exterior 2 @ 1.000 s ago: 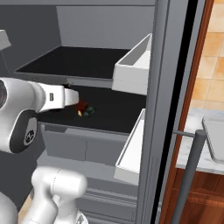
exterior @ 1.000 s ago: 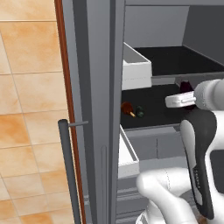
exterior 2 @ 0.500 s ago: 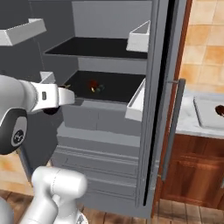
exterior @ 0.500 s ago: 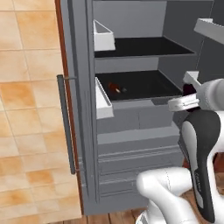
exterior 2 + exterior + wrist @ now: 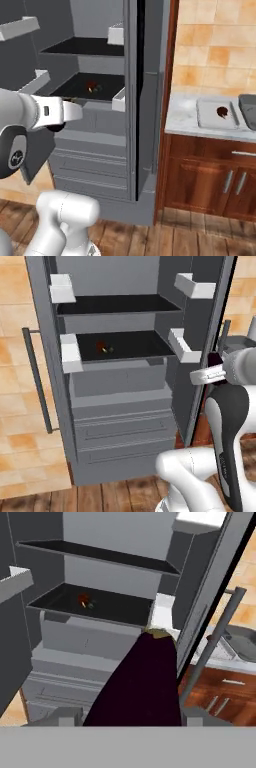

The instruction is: Place one eggplant and one steak in each tupperware on the nearby counter, to pack two identical lunches.

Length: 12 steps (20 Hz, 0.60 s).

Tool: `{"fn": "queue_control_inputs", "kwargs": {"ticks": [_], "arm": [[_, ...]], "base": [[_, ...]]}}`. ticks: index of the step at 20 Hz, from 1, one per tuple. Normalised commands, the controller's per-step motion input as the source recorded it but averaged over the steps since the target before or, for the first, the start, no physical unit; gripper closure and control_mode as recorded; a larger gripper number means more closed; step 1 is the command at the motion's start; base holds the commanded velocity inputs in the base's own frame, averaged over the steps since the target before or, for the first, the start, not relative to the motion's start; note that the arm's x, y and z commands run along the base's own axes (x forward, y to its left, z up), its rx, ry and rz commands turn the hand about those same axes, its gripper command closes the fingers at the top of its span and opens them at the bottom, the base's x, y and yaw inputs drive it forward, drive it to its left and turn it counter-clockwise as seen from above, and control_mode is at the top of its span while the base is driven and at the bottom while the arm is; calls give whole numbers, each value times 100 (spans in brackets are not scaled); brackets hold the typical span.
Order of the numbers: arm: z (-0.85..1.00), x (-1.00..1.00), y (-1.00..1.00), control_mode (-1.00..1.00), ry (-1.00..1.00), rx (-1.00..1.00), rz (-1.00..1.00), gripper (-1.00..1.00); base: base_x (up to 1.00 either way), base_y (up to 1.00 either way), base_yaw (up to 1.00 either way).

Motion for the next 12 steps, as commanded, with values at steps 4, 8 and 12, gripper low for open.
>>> {"fn": "queue_control_inputs", "kwargs": {"ticks": [4,8,12], "arm": [[0,0,0,100,0,0,0,100],[0,0,0,100,0,0,0,100],[0,0,0,100,0,0,0,100]], "base": [[0,-100,0],[0,-100,0],[0,-100,0]]}}
